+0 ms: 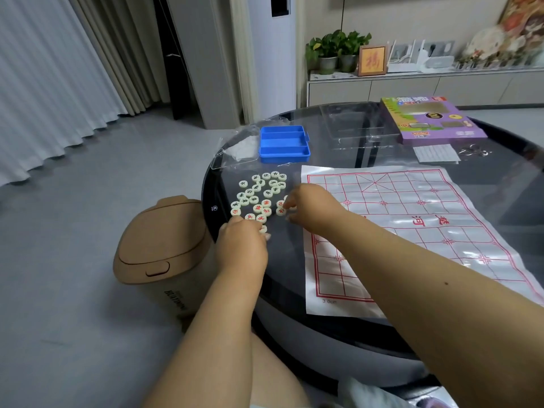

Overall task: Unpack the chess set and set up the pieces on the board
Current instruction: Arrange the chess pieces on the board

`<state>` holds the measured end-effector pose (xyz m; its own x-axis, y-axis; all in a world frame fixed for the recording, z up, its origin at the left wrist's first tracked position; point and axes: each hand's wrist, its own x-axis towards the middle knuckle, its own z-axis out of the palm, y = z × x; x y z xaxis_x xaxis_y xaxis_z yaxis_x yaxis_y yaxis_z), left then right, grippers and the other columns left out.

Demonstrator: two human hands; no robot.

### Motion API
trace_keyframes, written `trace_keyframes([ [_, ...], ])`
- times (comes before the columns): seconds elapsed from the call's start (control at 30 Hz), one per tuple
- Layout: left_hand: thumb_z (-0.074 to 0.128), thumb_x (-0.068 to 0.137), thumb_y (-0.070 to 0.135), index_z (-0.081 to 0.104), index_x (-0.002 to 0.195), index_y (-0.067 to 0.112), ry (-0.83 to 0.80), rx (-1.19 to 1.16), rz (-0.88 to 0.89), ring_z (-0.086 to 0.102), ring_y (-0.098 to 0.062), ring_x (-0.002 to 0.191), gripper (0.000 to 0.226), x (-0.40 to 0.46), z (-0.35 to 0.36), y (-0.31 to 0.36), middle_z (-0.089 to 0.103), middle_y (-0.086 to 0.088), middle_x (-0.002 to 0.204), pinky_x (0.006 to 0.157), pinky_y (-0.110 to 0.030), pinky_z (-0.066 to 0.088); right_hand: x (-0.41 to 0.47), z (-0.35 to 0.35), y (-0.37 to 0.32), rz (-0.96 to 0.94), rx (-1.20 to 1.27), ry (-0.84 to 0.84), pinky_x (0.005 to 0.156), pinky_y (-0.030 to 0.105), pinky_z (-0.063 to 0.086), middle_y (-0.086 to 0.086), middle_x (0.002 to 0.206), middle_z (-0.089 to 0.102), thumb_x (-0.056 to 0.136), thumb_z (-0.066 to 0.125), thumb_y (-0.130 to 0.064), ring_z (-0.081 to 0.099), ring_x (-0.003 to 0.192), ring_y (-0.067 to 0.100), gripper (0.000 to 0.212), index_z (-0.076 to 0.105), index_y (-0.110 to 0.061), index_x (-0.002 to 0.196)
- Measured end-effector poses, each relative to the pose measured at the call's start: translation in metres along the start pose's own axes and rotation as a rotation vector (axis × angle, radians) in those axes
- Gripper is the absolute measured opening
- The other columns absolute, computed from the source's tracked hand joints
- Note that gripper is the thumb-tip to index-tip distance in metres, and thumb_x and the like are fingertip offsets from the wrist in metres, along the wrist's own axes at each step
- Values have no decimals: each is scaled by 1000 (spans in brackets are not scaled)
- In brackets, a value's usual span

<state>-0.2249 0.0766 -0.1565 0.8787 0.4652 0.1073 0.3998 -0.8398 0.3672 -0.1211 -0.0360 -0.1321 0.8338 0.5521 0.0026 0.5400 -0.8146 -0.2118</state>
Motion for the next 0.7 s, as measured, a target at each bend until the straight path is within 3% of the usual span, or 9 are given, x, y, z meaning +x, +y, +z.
trace_keyframes([
  [0.07, 58, 94, 31, 66, 121, 19, -19, -14, -1, 49, -23, 115, 31, -1, -1, -2, 53, -5, 123, 78, -26, 38, 1, 0, 2, 24, 16, 45, 70, 28, 45, 5, 92, 59, 84, 61, -23, 54, 82, 19, 18, 67, -8, 93],
  [0.13, 58, 93, 31, 67, 120, 18, -14, -1, 36, 49, -24, 114, 31, -3, -1, -3, 54, -6, 121, 81, -28, 41, 2, -1, 3, 42, 1, 34, 68, 28, 43, 5, 90, 58, 85, 60, -23, 52, 80, 19, 14, 64, -10, 87],
  [0.23, 61, 91, 31, 67, 119, 17, 11, -10, 62, 52, -26, 111, 32, -5, -3, -4, 56, -8, 120, 85, -32, 45, -2, 1, 0, 23, -45, -31, 80, 31, 47, 8, 103, 62, 88, 58, -23, 57, 95, 24, 24, 67, -11, 106],
  [0.37, 64, 88, 37, 70, 112, 14, 27, -12, 42, 57, -26, 102, 33, -2, -1, -3, 61, -8, 111, 77, -33, 48, -6, 3, -5, 18, -44, -32, 77, 30, 47, 8, 101, 62, 88, 58, -21, 58, 93, 24, 26, 67, -11, 110],
  [0.47, 64, 88, 37, 72, 104, 15, 30, -22, 25, 57, -25, 99, 28, -2, -3, -3, 61, -7, 108, 73, -31, 45, -6, -6, -10, 23, 38, -51, 93, 34, 48, 8, 120, 61, 88, 61, -24, 57, 108, 26, 36, 61, -14, 124],
  [0.7, 62, 90, 36, 70, 102, 16, 26, -80, 24, 58, -27, 100, 25, 1, -2, -4, 61, -8, 111, 79, -35, 49, 2, -8, -22, 12, 65, -128, 95, 36, 49, 8, 120, 62, 84, 68, -27, 59, 107, 26, 38, 64, -14, 120],
])
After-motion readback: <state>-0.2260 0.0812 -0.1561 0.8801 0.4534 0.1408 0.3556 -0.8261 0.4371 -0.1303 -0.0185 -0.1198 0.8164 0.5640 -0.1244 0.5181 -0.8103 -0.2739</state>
